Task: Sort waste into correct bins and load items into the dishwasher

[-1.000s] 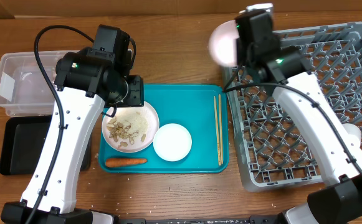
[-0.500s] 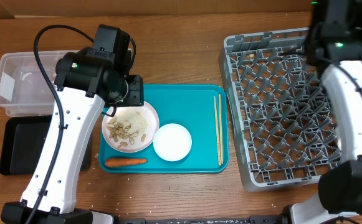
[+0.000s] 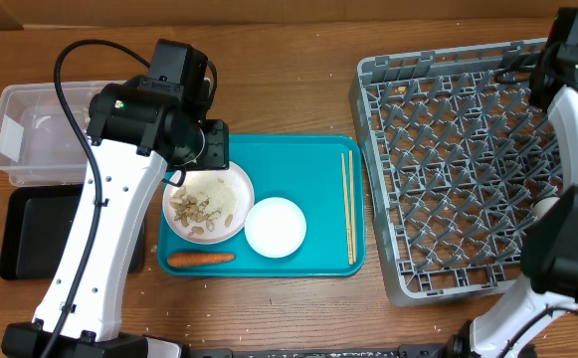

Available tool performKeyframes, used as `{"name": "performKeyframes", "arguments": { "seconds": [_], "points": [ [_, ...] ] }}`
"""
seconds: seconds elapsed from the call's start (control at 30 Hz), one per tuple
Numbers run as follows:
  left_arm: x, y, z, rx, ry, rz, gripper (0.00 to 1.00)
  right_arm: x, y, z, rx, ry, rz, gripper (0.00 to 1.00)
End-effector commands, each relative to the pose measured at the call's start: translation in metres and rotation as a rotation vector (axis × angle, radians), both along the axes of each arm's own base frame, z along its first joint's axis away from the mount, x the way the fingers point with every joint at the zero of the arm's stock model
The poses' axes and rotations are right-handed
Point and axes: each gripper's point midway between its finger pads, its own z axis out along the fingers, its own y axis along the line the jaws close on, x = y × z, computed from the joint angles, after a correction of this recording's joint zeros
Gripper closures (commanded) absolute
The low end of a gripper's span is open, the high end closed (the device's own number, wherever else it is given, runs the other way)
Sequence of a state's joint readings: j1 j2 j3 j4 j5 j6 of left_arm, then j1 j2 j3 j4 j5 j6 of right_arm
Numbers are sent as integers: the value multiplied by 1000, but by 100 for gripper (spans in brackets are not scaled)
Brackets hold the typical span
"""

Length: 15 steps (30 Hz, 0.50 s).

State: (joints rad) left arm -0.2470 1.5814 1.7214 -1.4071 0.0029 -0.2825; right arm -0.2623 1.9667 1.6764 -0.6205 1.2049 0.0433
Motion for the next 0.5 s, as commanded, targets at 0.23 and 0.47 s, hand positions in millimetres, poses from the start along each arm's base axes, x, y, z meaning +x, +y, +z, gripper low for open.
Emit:
{"name": "performKeyframes", "arguments": {
  "seconds": [0.23, 0.47],
  "points": [
    [5, 0, 6, -1, -31, 12, 43, 22, 16, -58, 3, 146, 27, 96],
    [6, 0, 6, -3, -39, 11, 43, 42, 53, -84, 137, 195, 179, 77]
  ]
}}
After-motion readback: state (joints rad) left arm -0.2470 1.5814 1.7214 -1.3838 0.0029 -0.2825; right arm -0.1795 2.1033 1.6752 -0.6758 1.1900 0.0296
